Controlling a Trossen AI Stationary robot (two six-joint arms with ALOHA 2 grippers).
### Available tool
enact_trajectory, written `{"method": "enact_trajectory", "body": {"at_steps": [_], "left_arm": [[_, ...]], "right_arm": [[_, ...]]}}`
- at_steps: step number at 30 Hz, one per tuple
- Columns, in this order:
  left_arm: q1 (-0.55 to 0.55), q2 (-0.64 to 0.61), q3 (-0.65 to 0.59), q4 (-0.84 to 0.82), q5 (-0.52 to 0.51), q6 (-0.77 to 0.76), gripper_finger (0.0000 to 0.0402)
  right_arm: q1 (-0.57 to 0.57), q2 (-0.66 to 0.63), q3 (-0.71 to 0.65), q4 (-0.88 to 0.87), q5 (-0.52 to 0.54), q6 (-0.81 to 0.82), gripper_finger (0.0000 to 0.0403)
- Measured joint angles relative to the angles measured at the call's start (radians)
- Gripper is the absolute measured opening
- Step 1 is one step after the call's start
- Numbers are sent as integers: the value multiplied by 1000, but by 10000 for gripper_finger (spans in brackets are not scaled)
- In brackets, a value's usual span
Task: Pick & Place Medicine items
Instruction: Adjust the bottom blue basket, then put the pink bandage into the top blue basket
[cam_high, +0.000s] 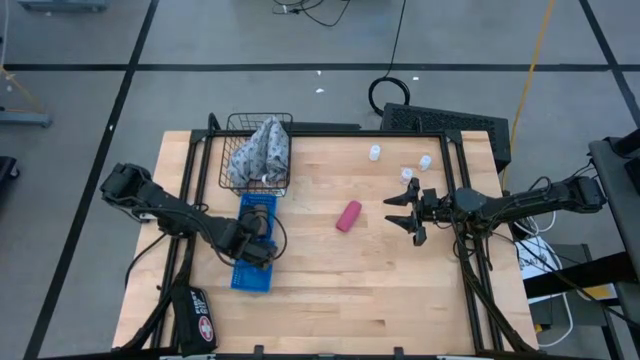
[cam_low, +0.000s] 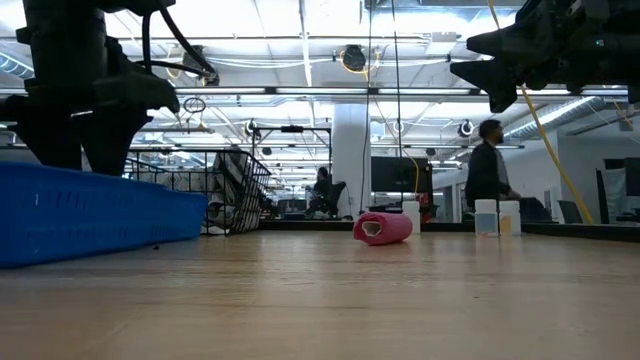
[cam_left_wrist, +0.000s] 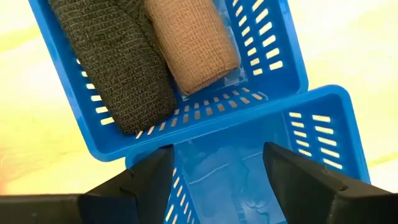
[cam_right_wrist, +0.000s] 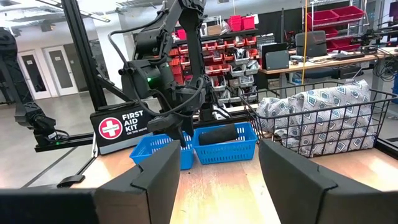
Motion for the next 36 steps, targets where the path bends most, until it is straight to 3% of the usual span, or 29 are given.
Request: {"method": "enact_trajectory", "body": {"at_steps": [10,20,33,36], "left_arm": [[1,-18,0,1,33,26,255],[0,-140,0,4,-8,54,255],[15,-324,0,137,-472,247,255],[48,-322,0,257,-518,434,255]], "right_arm": [[0,0,0,-9,0,0,206],[0,0,0,-12,0,0,206],[0,3,0,10,5,1,206],[0,31,0,66,30,29,206]]}}
